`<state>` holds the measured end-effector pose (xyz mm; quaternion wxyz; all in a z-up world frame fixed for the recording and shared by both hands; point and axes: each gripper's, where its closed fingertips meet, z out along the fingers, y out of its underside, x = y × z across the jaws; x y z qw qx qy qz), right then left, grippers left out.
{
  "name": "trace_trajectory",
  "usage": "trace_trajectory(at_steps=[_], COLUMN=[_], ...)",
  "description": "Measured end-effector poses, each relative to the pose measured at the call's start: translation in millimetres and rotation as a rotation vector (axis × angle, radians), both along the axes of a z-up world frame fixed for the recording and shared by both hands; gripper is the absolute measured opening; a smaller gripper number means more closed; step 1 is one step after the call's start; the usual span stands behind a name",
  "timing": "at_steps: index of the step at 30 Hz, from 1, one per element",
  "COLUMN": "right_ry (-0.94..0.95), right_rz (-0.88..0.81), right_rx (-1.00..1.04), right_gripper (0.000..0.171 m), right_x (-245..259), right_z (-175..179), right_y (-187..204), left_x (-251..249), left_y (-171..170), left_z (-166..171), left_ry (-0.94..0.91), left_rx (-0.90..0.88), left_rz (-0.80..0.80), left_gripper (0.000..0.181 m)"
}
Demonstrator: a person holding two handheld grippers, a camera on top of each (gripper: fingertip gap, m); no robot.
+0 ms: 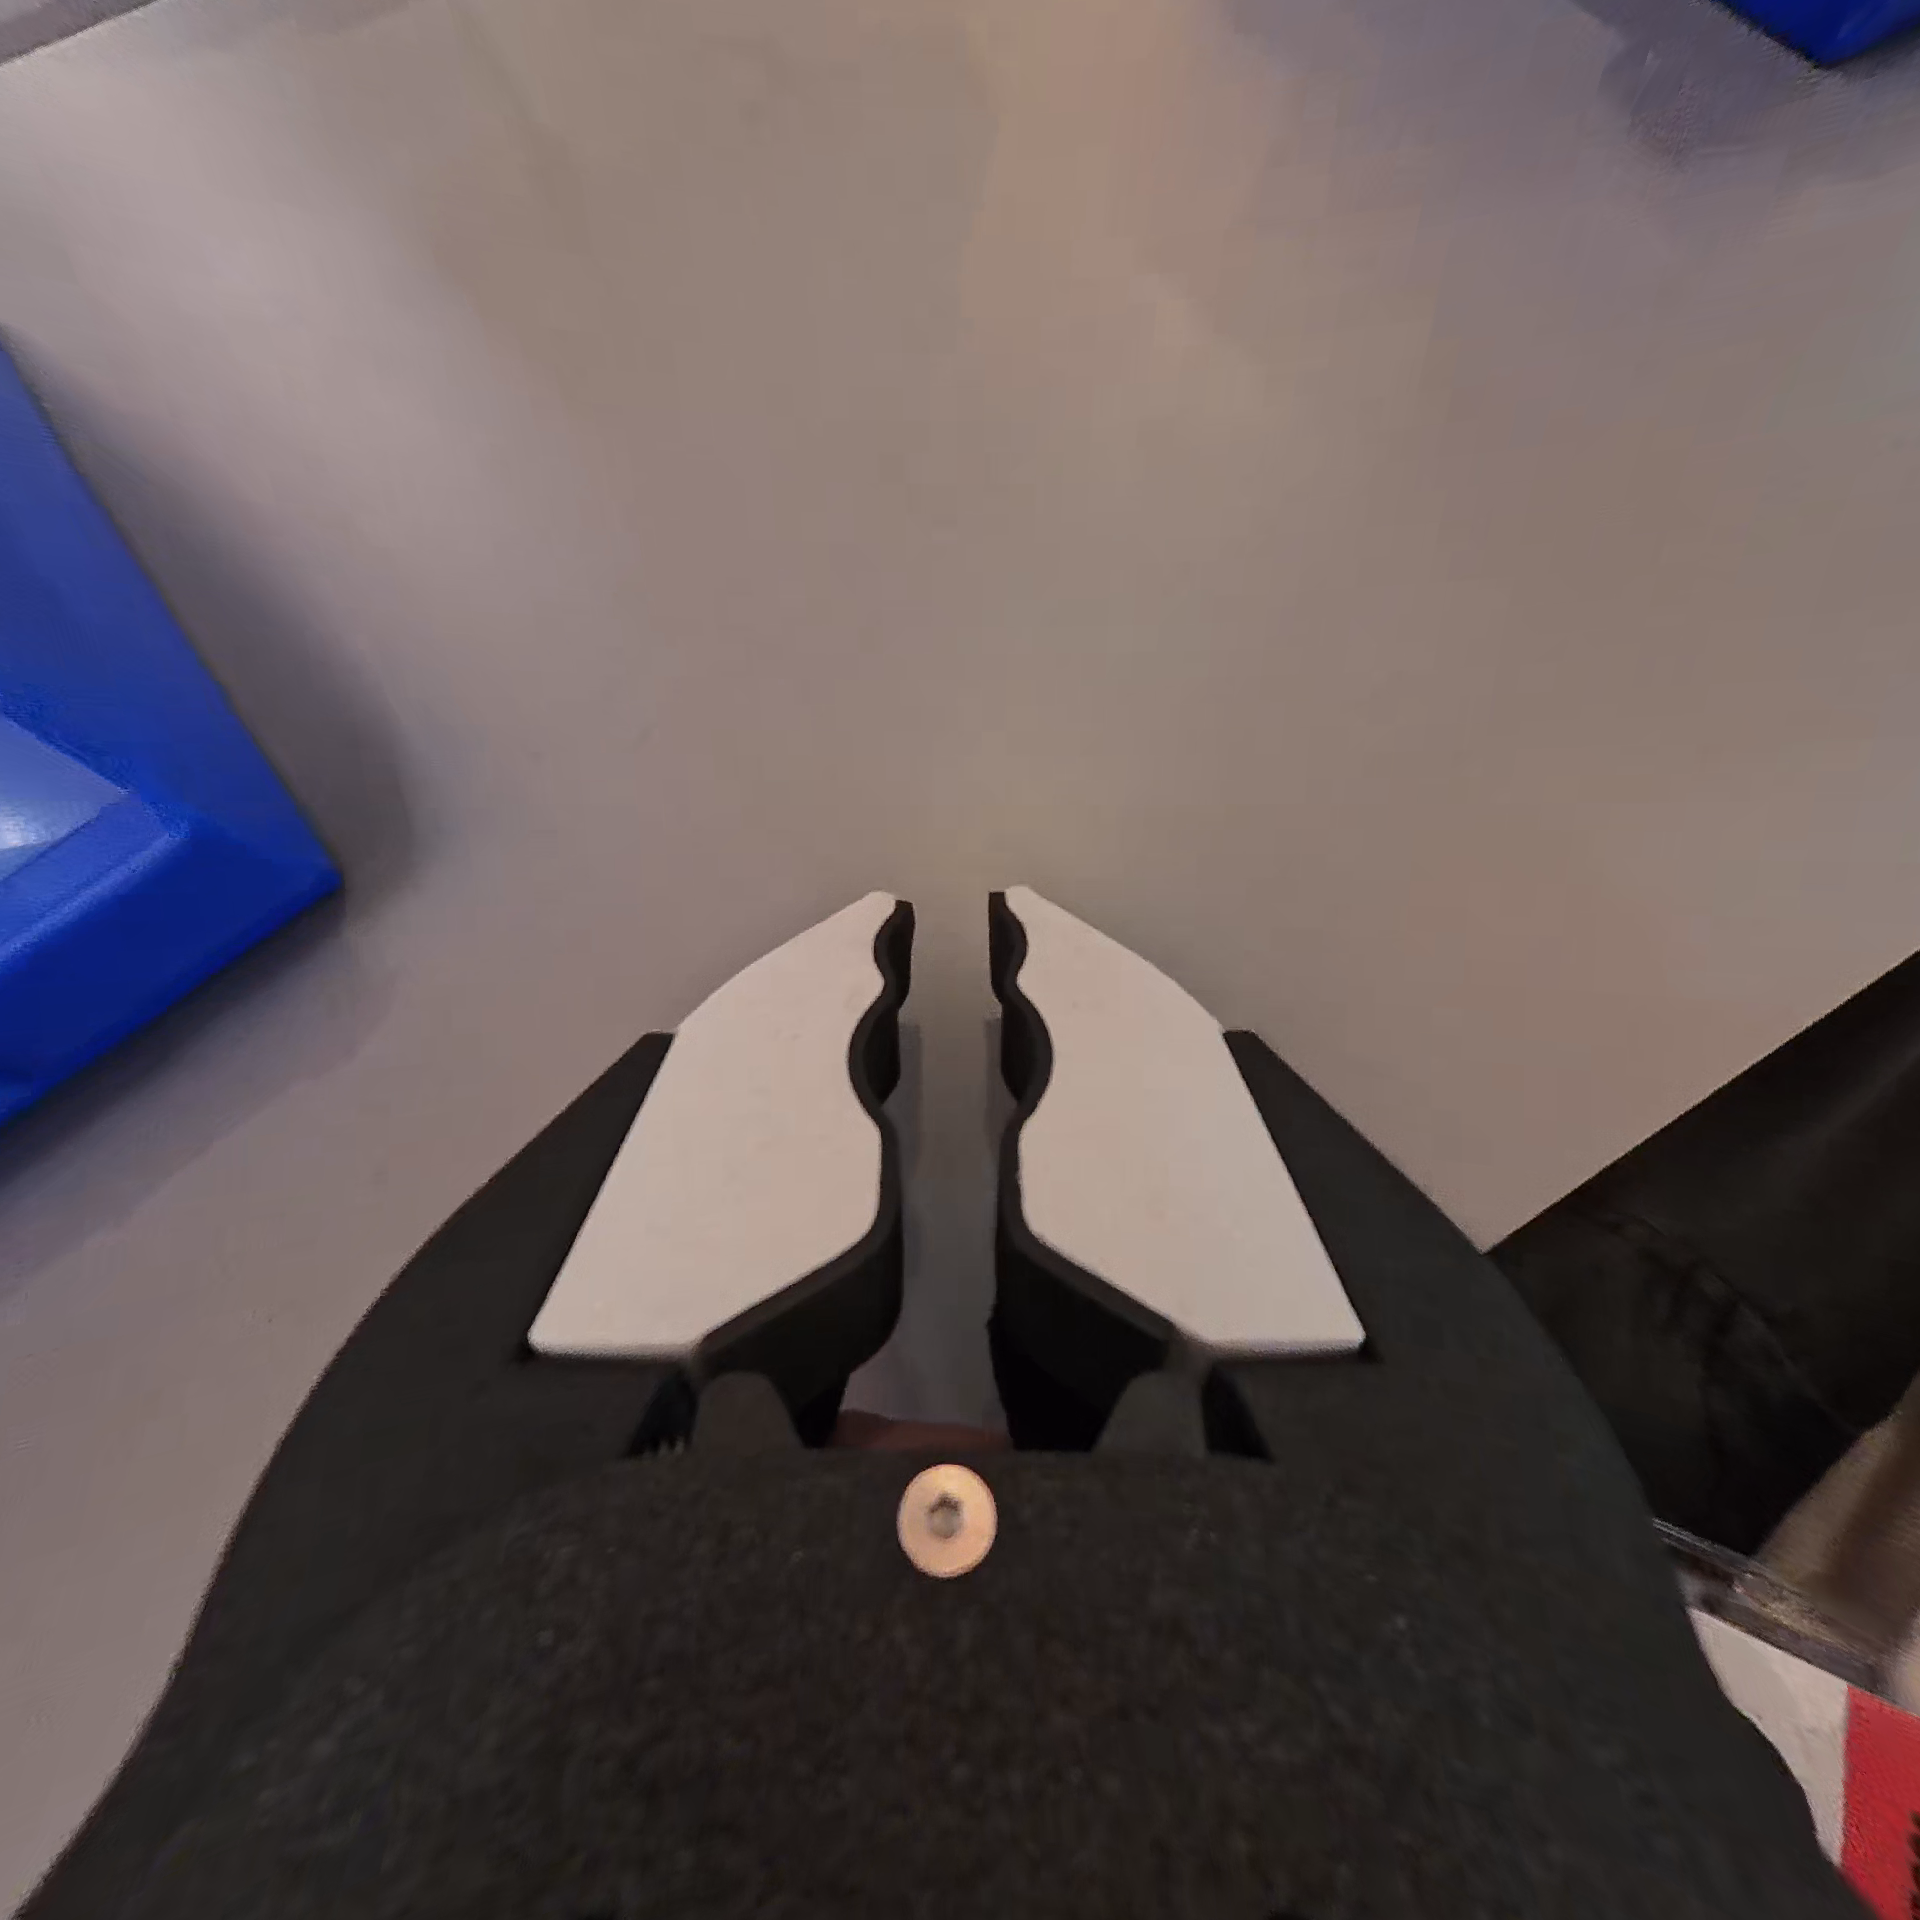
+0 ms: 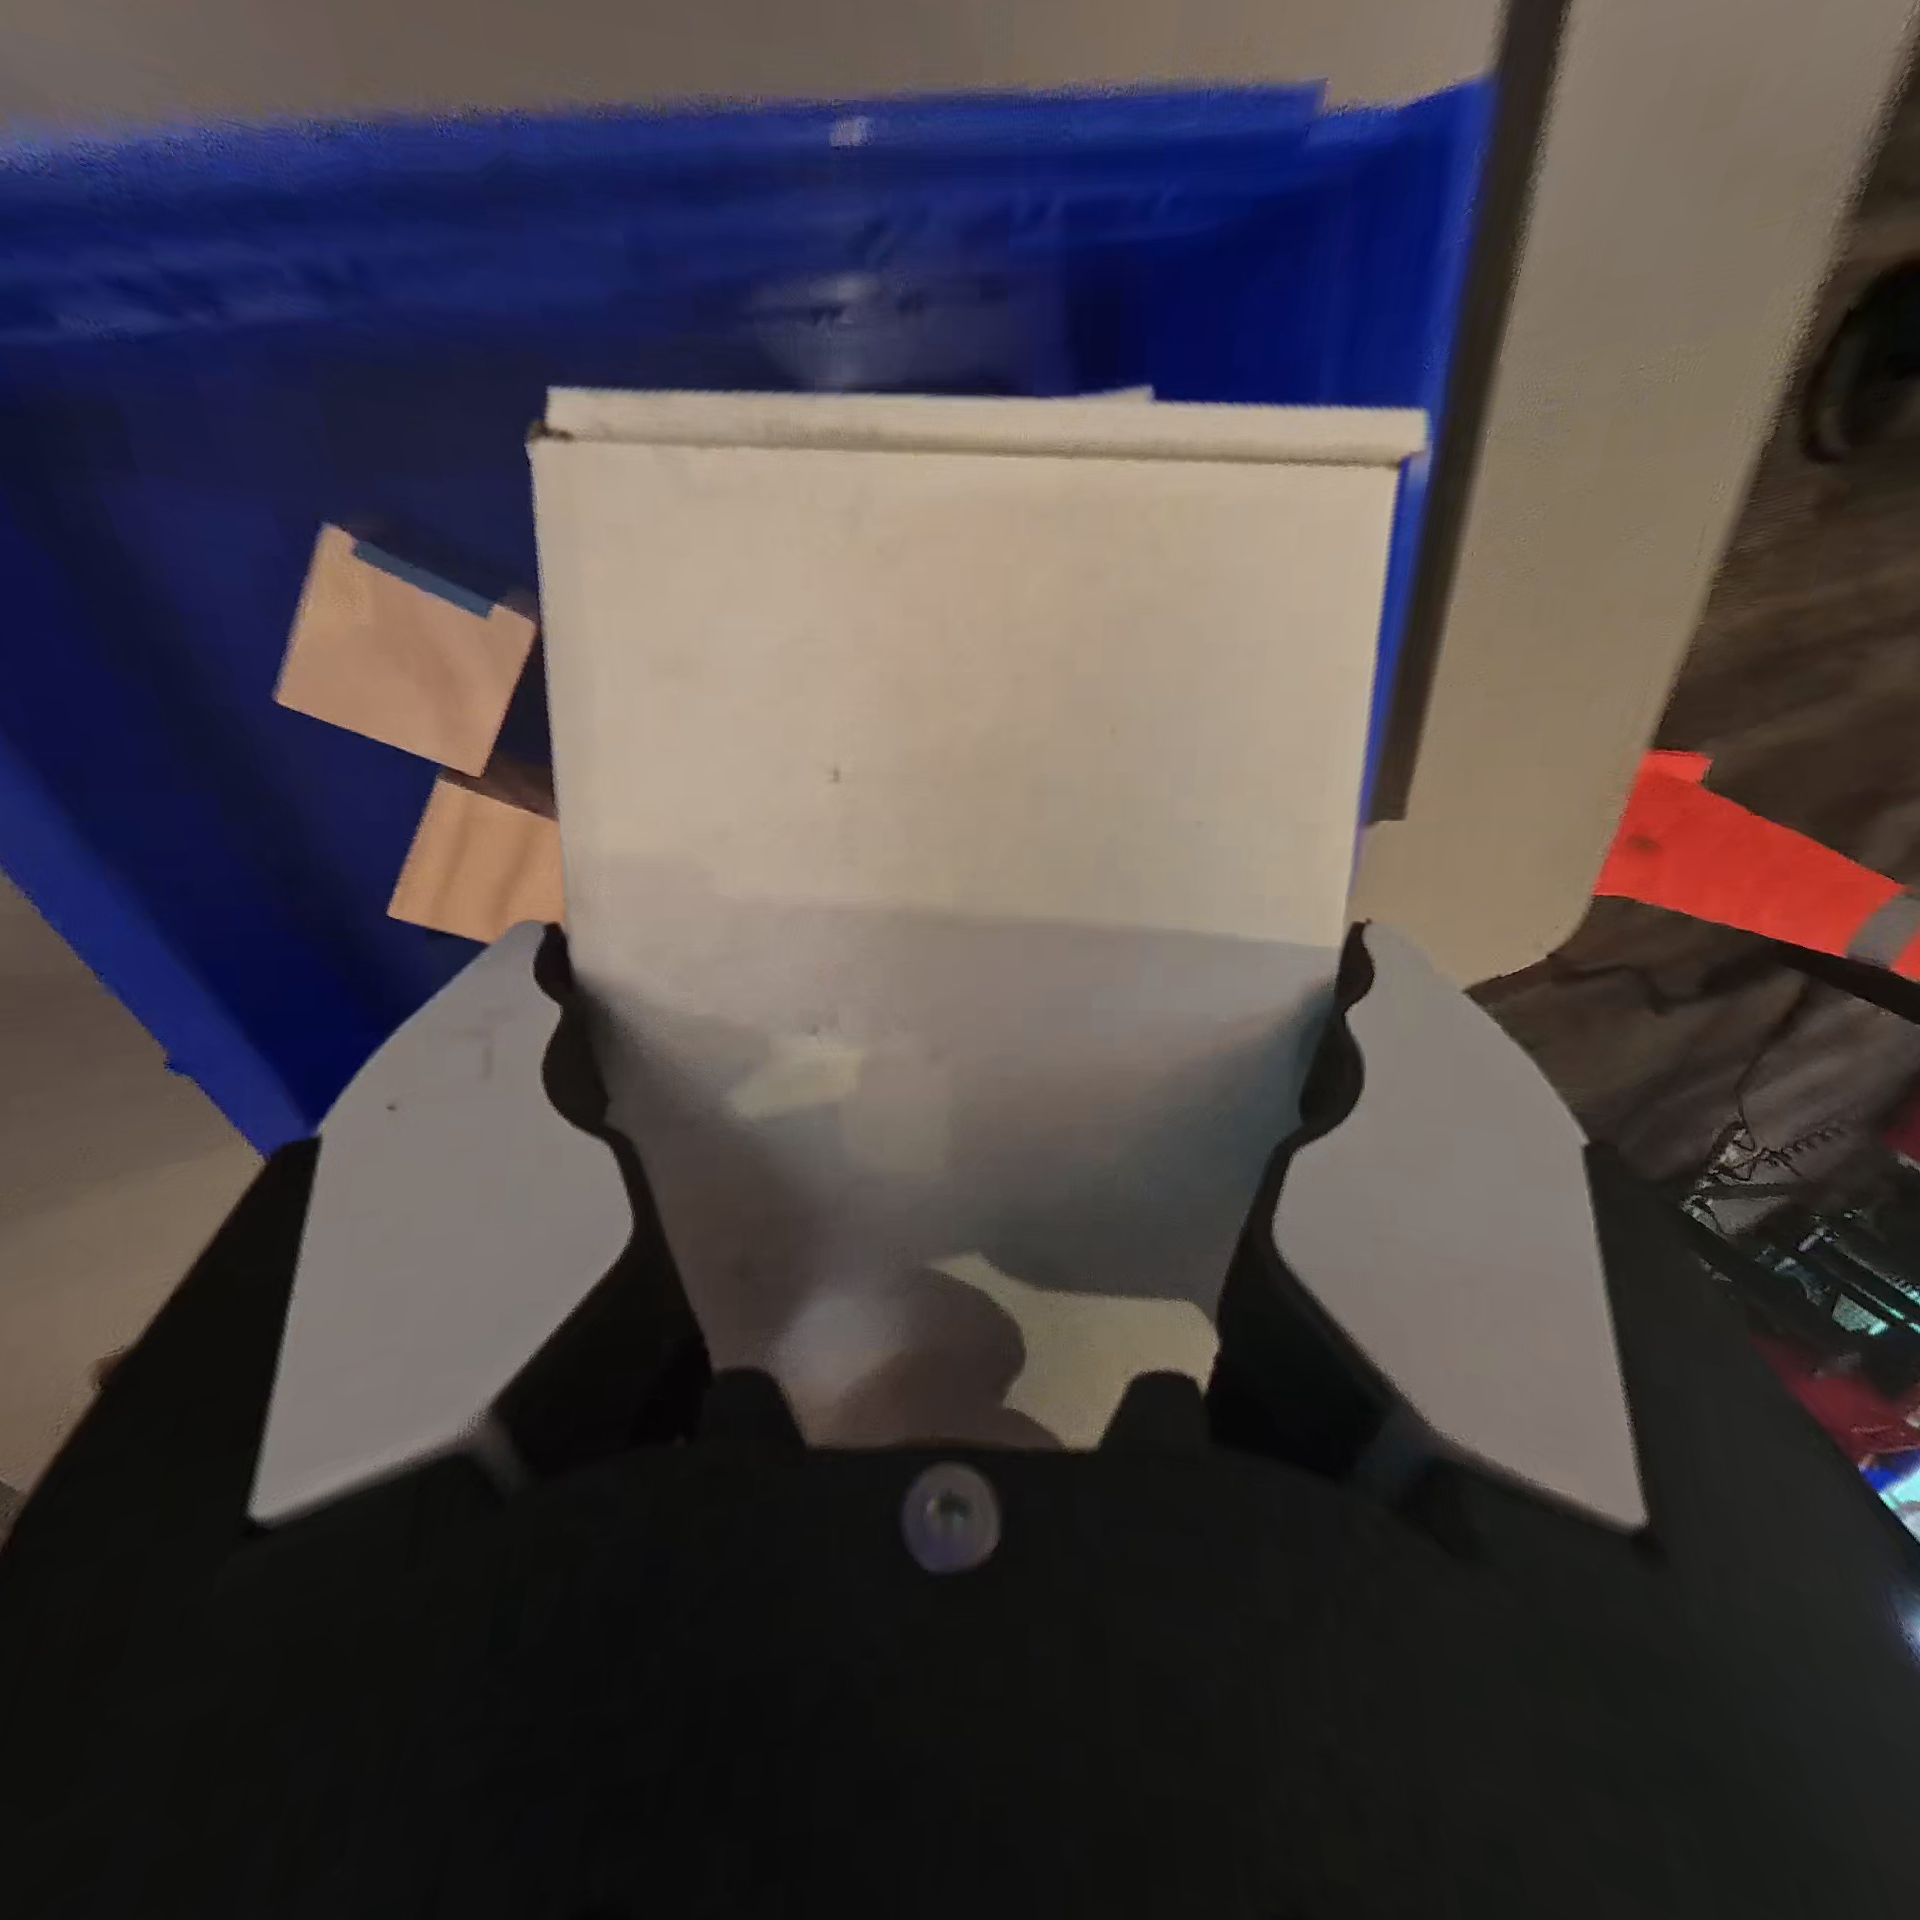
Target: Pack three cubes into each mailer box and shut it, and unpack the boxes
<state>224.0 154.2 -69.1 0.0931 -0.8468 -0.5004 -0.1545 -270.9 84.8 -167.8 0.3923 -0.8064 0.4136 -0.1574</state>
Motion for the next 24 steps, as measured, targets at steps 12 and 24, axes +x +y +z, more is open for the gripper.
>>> trace_trajectory(at_steps=[12,24], right_ry=[0.056,0.04], right_rz=[0.071,-0.013], right_rx=[-0.118,0.302], right_gripper=[0.132,0.117], right_x=[23,14], right_z=[-53,36], right_y=[48,57], left_x=[21,-18], left_y=[-3,26], left_z=[-1,49], left_ry=[0.044,-0.138], left_rx=[0.111,0.273], left_rz=[-0.064,0.119], left_gripper=[0.013,0.047])
